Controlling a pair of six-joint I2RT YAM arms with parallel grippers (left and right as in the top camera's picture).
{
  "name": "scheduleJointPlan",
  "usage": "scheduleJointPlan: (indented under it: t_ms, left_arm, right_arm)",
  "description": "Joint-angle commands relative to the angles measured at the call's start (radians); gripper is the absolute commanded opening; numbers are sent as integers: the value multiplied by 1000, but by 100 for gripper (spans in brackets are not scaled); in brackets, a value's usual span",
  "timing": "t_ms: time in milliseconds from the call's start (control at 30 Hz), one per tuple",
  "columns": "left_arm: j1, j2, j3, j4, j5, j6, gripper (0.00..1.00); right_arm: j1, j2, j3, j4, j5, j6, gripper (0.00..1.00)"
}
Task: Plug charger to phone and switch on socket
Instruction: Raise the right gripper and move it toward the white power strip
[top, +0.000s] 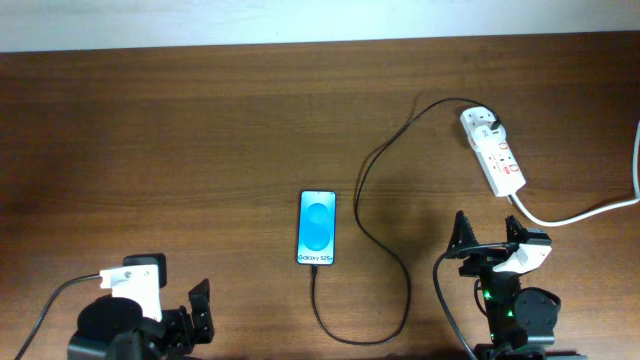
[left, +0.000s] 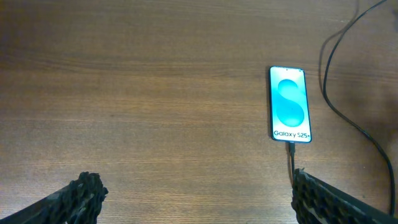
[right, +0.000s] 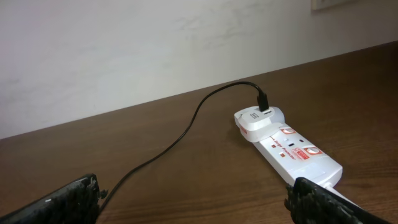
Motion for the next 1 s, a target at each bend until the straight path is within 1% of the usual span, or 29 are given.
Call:
scheduleJointPlan:
  t_ms: [0,33,67,200,233,700,800,900,967]
  left_arm:
    - [1,-2,3,0,-11,-14,99]
    - [1,-2,3,0,-11,-14,99]
    - [1,-2,3,0,-11,-14,99]
    - [1,-2,3,0,-11,-14,99]
    - [1,-2,3,0,-11,-14,99]
    - [1,-2,3,1,-11,-14,99]
    - [-69,-2,3,0,-11,-14,99]
    - [-69,-2,3,1,-11,-13,99]
    - [-44,-35,-19,29,-50,-8,99]
  right_arm:
    - [-8,-11,-7,-3,13,8,98]
    - [-8,-11,-7,-3,16,5,98]
    - [-8,-11,-7,-6,68,-34,98]
    - [-6,-11,-7,-6,72,-247,98]
    - [-6,-11,-7,-6,72,-270,98]
    - [-8,-11,-7,-6,64,-274,98]
    - [-8,-11,-7,-6,64,-274,98]
    - [-8,-11,-7,-6,64,-274,98]
    - [-8,-11,-7,-6,64,-275,98]
